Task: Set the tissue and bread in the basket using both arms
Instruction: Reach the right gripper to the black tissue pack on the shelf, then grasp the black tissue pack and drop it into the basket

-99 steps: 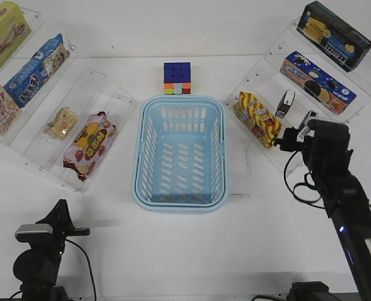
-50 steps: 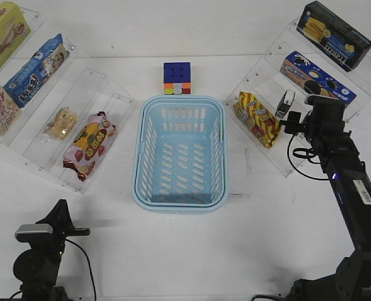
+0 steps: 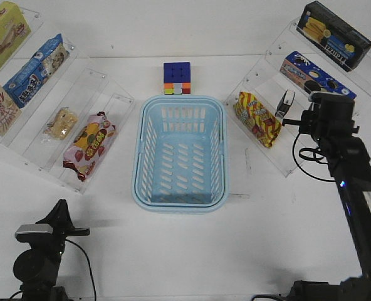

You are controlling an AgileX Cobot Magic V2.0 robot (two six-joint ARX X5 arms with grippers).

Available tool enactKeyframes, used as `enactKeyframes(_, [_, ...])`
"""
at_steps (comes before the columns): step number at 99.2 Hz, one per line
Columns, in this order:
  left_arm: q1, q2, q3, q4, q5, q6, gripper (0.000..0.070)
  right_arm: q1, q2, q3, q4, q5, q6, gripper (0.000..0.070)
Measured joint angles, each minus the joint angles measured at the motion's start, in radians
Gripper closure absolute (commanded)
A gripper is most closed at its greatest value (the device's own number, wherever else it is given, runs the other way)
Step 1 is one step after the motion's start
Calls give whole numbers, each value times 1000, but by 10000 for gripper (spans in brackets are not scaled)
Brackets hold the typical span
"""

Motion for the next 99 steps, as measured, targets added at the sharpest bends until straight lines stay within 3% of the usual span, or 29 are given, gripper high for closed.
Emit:
enactKeyframes(11, [0, 0, 0, 0, 0, 0, 699, 43, -131, 23, -6, -108, 11, 699])
enactKeyframes(29, [0, 0, 0, 1, 0, 0, 699, 214, -183, 31, 27, -378, 40, 699])
enactKeyframes(54, [0, 0, 0, 0, 0, 0, 699, 498, -37, 28, 55, -375, 18, 675])
enactKeyframes(58, [0, 0, 0, 0, 0, 0, 699, 523, -12, 28, 58, -361, 9, 599])
enactKeyframes(65, [0, 0, 0, 0, 0, 0, 699, 550, 35, 28, 60, -332, 0, 403])
enactKeyframes(70, [0, 0, 0, 2, 0, -1, 699, 554, 68, 28, 59, -324, -1, 334])
enactKeyframes(90, [0, 0, 0, 2, 0, -5, 699, 554, 103, 25, 95, -322, -11, 346])
enactKeyframes(94, [0, 0, 0, 2, 0, -9, 699, 549, 94, 25, 108, -322, -14, 390])
enactKeyframes(99, [0, 0, 0, 3, 0, -25, 699, 534, 73, 24, 119, -323, -14, 498])
